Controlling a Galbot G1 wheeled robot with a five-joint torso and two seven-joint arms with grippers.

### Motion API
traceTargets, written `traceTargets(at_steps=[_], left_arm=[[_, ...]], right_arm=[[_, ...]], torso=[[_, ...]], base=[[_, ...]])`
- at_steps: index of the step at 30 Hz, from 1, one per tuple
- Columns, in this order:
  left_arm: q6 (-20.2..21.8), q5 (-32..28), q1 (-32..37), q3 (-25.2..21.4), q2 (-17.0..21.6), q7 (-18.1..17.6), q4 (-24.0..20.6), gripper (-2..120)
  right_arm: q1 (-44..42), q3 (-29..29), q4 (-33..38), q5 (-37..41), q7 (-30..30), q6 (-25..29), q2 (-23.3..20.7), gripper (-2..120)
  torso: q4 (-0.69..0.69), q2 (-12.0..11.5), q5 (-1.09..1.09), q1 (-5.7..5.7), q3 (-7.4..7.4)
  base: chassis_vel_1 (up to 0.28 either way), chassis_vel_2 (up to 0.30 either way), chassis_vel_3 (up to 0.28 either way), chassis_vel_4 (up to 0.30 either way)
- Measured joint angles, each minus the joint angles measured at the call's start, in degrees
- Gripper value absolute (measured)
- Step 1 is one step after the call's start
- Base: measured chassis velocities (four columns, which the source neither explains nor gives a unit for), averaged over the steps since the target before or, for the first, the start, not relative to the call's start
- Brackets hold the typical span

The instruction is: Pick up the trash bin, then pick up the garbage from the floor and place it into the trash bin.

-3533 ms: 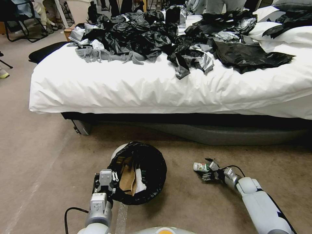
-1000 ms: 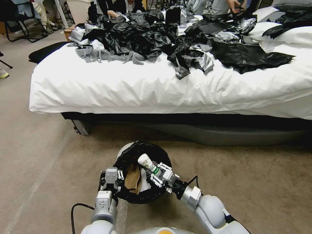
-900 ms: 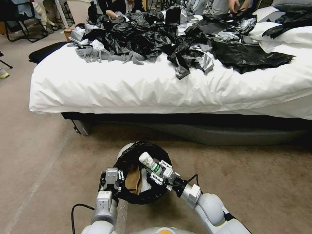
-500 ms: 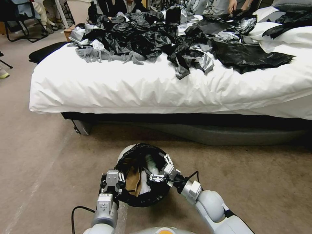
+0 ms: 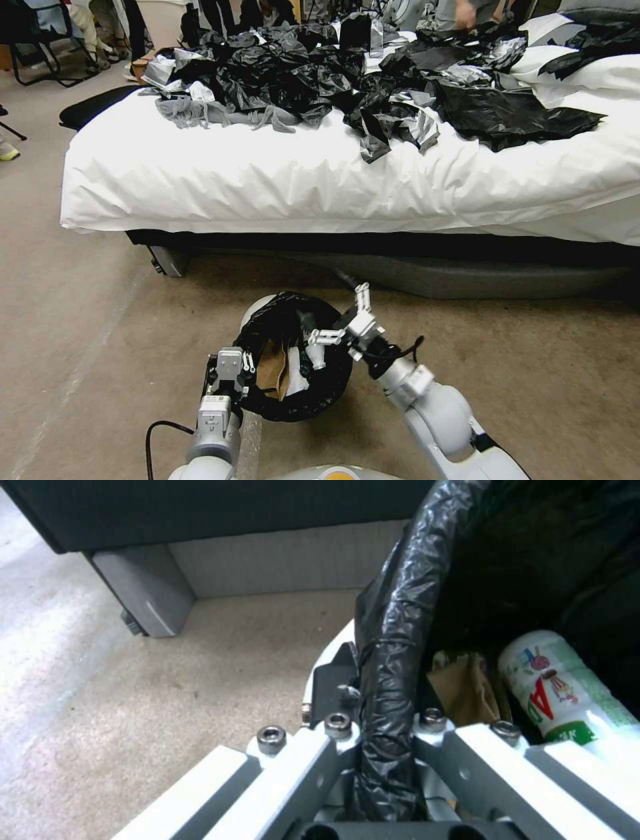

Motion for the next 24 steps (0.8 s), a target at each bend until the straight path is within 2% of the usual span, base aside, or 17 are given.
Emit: traceTargets(at_steps=[3, 8, 24], left_arm=[[0.07, -0.53, -0.57, -0.44, 0.18, 0.00, 0.29, 0], [0.11, -1.46, -0.90, -0.78, 0.18, -0.10, 0.28, 0], [0.05, -2.22, 0.02, -0.89, 0.41, -0.17, -1.45, 0]], right_arm=[[-6.04, 2.23, 3.57, -3.22, 5.07, -0.14, 1.55, 100], [-11.64, 4.65, 0.86, -5.54, 9.20, 2.06, 4.37, 100], [-10.90, 8.31, -3.55, -4.85, 10.69, 4.60, 5.39, 100]], torso=[[-0.02, 0.00, 0.00, 0.00, 0.00], [-0.01, 0.00, 0.01, 0.00, 0.00], [0.00, 0.00, 0.01, 0.01, 0.00]], base=[[0.000, 0.000, 0.000, 0.000], [0.000, 0.000, 0.000, 0.000], [0.003, 0.002, 0.002, 0.002]])
